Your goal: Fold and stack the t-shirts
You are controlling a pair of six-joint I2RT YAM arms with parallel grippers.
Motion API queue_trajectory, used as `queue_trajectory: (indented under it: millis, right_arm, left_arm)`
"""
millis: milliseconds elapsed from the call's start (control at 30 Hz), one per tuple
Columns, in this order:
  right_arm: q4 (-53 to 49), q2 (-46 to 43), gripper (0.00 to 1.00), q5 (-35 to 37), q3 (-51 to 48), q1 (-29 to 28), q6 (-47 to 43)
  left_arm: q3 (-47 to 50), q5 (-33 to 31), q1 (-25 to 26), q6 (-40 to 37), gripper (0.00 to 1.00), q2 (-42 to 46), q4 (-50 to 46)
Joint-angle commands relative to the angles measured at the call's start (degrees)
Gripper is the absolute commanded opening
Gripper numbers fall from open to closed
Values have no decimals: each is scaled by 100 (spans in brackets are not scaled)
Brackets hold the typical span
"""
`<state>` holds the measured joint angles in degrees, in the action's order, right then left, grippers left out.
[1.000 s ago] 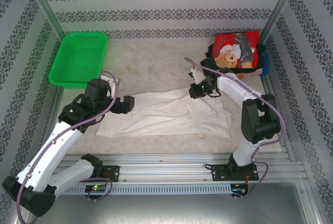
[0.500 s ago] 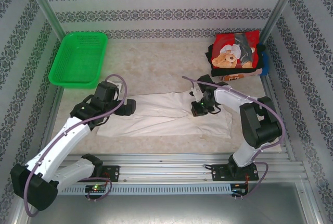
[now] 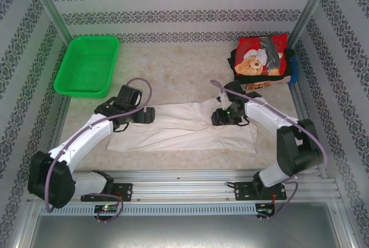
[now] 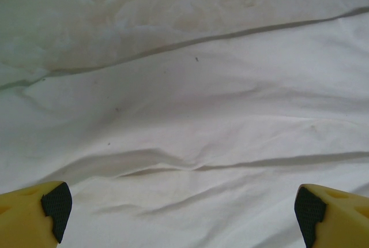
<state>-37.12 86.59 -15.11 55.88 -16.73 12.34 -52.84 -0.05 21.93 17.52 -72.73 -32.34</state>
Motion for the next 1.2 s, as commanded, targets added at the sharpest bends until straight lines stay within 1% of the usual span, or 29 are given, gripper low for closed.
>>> queue_trajectory:
  millis: [0, 67, 133, 233, 333, 433, 467, 533, 600, 700, 833, 933, 1000, 1167]
  right_arm:
    - [-62, -261, 56, 245, 78, 474, 646]
    - [0, -226, 56, 133, 82, 711, 939]
    - [106, -136, 56, 62, 89, 756, 1130]
    - [413, 92, 55, -164, -1, 733, 1598]
    - [678, 363, 54, -190, -136, 646, 2097]
    - [644, 621, 51, 55, -157, 522, 2276]
    - [566, 707, 49, 179, -148, 482, 2310]
    - [495, 851, 45, 203, -151, 487, 2300]
    - [297, 891, 39, 288, -98, 475, 2268]
    - [98, 727, 35, 423, -145, 400, 2187]
    - [-251, 527, 27, 522, -260, 321, 2161]
    - [-300, 355, 22, 536, -410, 214, 2216]
    - [-334, 271, 17, 545, -499, 145, 2291]
    - [-287, 97, 11, 463, -767, 68, 2522]
  left_arm:
    - [-280, 140, -81, 177, 100, -316, 437]
    - [-348, 136, -93, 200, 100, -583, 535]
    - [-403, 237, -159, 281, 100, -800, 648]
    - [-429, 431, -186, 330, 100, -1075, 853]
    - [-299, 526, -335, 513, 100, -1314, 986]
    - [-123, 558, -566, 671, 100, -1430, 993]
    - [-76, 545, -624, 667, 100, -1449, 972]
    - [-9, 542, -716, 659, 100, -1498, 907]
    - [49, 509, -769, 657, 100, -1507, 864]
    - [148, 420, -835, 691, 100, -1487, 845]
    - [227, 383, -901, 700, 100, -1488, 825]
    - [244, 380, -945, 694, 100, -1516, 826]
    - [244, 368, -946, 696, 100, -1553, 826]
    - [242, 392, -965, 653, 100, -1647, 843]
